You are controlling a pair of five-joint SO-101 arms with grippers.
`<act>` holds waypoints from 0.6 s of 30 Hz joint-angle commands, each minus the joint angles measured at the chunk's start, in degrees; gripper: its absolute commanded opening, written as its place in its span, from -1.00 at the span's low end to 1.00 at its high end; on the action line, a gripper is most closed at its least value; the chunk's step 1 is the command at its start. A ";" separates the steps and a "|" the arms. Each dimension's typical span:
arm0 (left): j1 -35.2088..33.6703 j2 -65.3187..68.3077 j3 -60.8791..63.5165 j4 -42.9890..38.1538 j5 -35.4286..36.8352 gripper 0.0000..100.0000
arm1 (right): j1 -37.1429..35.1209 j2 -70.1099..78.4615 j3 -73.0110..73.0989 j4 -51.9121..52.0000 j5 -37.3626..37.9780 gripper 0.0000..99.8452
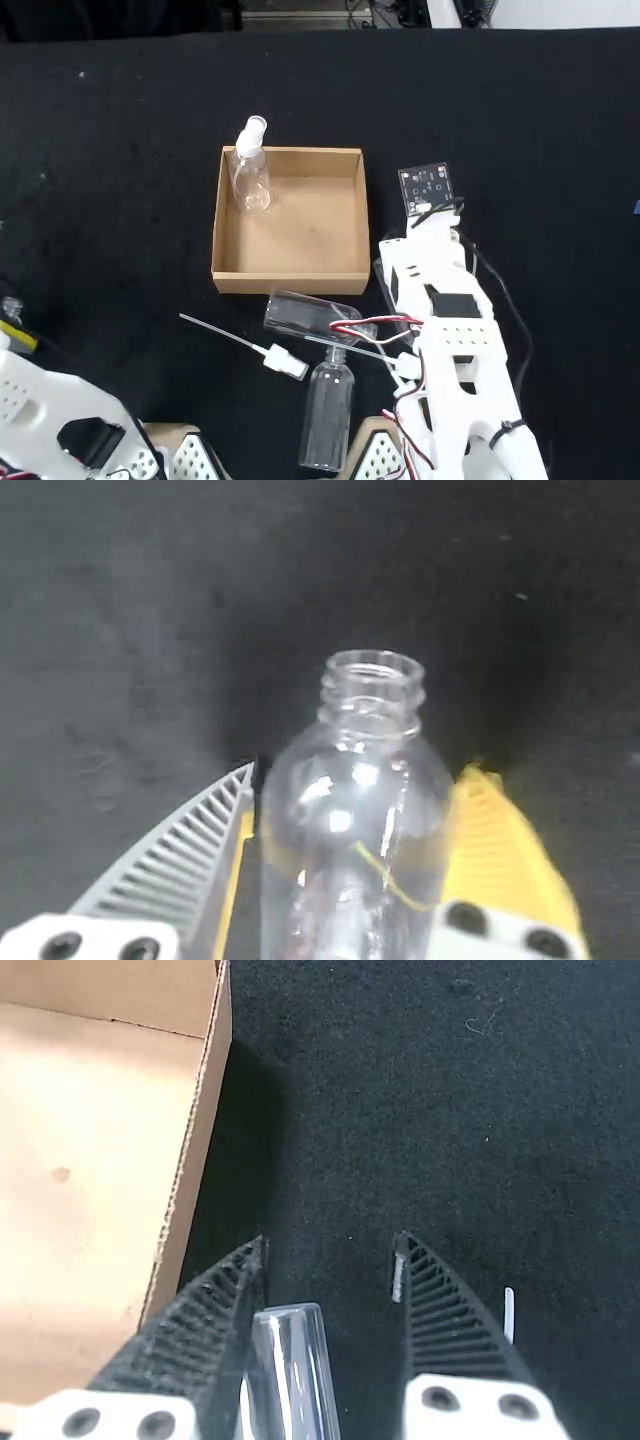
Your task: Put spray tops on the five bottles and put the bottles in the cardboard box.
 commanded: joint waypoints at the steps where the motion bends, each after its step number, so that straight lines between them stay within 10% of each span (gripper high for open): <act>1: 2.33 -1.05 1.98 0.00 -0.53 -0.74 | -0.62 -2.33 -0.75 0.26 -0.09 -0.64; 10: 6.02 -7.65 -0.92 10.90 6.95 -0.94 | -0.62 -2.33 -0.84 0.26 -0.09 -0.64; 18: 19.03 -25.14 3.74 10.90 36.66 -0.94 | -0.62 -2.42 -0.57 0.26 -0.09 -0.64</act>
